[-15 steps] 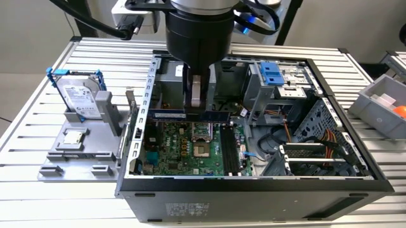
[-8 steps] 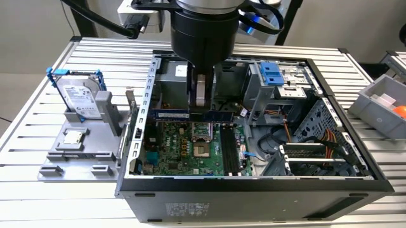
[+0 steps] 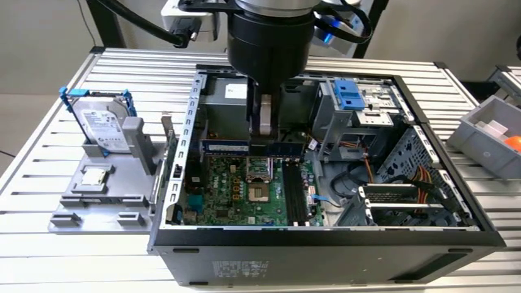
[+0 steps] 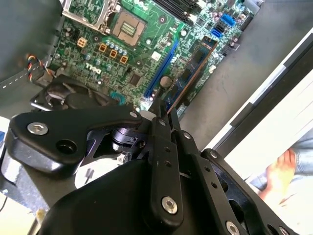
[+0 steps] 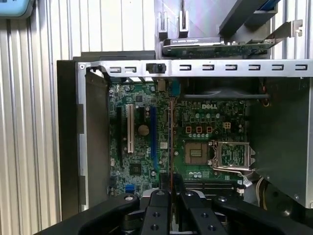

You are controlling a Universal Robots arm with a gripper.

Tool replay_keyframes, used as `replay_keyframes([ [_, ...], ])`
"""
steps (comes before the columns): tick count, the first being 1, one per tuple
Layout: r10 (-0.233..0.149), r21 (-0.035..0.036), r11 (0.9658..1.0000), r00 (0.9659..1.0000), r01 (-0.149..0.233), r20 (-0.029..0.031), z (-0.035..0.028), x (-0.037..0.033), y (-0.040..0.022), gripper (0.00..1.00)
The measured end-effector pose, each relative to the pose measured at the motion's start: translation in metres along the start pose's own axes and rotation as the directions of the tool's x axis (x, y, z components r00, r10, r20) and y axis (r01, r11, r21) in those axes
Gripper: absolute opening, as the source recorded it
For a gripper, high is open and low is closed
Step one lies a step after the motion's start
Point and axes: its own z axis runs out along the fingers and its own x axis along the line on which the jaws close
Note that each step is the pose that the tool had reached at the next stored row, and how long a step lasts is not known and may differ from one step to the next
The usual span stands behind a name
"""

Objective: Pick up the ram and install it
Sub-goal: 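Pick up the ram and move it above insertion slot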

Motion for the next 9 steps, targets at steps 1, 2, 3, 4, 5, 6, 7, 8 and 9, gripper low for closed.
replay_keyframes([
  [1, 0.0, 0.0001, 1.0, 1.0, 0.0, -0.0007, 0.0, -0.0004, -0.0008, 0.0],
  [2, 0.0, 0.0001, 1.0, 1.0, 0.0, -0.0014, 0.0, -0.0008, -0.0016, 0.0],
  [3, 0.0, 0.0001, 1.0, 1.0, 0.0, -0.0019, 0.0, -0.0012, -0.0024, 0.0],
  [4, 0.0, 0.0001, 1.0, 1.0, 0.0, -0.0025, 0.0, -0.0016, -0.0032, 0.0],
  [5, 0.0, 0.0001, 1.0, 1.0, 0.0, -0.0031, -0.0001, -0.002, -0.004, 0.0],
  [6, 0.0, 0.0001, 1.0, 1.0, 0.0, -0.0038, -0.0002, -0.0025, -0.0047, 0.0],
  [7, 0.001, 0.0001, 1.0, 1.0, -0.001, -0.0044, -0.0002, -0.003, -0.0055, 0.0],
  [8, 0.001, 0.0002, 1.0, 1.0, -0.001, -0.005, -0.0002, -0.0035, -0.0062, 0.0],
  [9, 0.001, 0.0002, 1.0, 1.0, -0.001, -0.0056, -0.0002, -0.0039, -0.0069, 0.0],
])
